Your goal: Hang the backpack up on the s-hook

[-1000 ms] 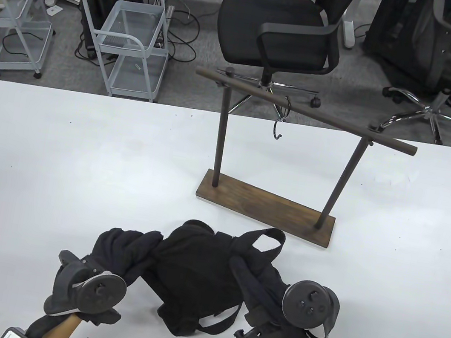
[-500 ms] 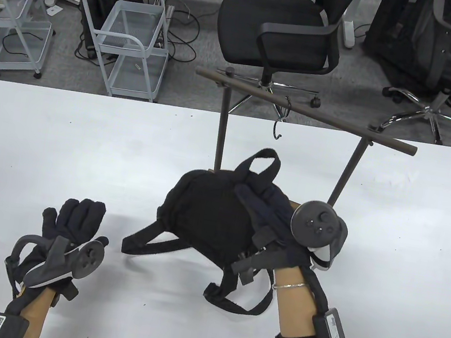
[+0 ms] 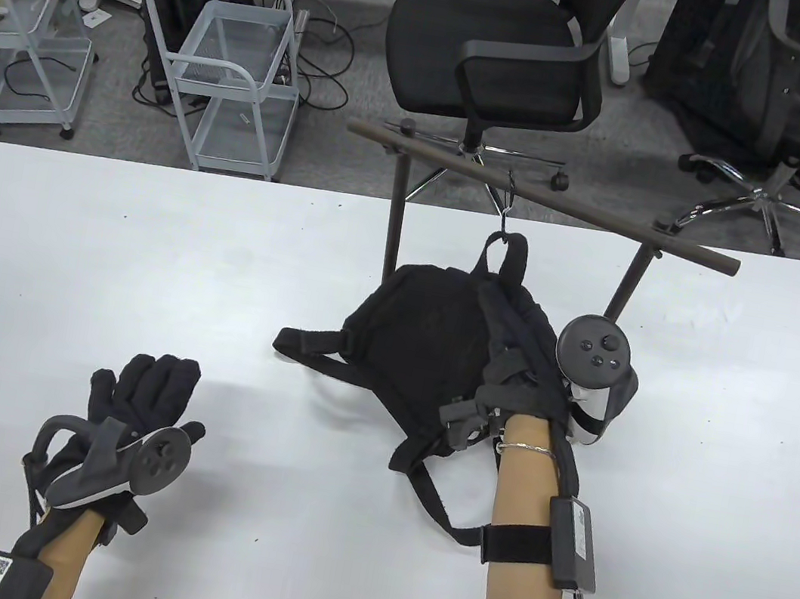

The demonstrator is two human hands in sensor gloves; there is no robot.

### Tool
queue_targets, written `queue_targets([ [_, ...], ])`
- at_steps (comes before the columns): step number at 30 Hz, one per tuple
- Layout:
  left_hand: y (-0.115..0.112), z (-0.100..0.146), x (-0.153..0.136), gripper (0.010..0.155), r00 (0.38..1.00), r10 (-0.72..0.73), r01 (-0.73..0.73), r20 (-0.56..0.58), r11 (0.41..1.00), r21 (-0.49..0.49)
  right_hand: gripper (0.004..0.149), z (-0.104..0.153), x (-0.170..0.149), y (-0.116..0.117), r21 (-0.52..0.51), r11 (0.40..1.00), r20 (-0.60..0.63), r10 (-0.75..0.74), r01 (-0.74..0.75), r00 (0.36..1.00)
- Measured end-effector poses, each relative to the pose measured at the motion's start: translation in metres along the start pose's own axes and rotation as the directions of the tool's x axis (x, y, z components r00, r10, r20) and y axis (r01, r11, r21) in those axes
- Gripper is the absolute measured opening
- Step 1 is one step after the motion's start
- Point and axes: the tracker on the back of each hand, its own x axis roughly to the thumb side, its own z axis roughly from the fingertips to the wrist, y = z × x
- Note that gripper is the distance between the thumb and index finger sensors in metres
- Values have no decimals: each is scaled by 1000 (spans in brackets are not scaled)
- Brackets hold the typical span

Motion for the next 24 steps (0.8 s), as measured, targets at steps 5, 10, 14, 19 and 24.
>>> queue_targets([
  [5, 0, 0, -3, 74, 997, 82, -81, 5, 996, -46, 79, 21, 2, -5, 1, 989, 36, 149, -149, 988],
  [10, 8, 6, -6, 75, 971, 235, -234, 34, 972, -34, 83, 65, 19, -15, -20, 885, 161, 463, -466, 872],
  [14, 18, 11, -5, 75, 916, 388, -391, 105, 920, 7, 80, 113, 25, -16, 51, 821, 290, 532, -568, 795],
  [19, 24, 13, 1, 75, 889, 429, -437, 160, 899, 15, 79, 140, 11, -2, 162, 729, 410, 564, -665, 717],
  [24, 23, 12, 7, 75, 890, 416, -421, 185, 907, -15, 79, 139, -4, 7, 219, 628, 413, 633, -747, 654],
])
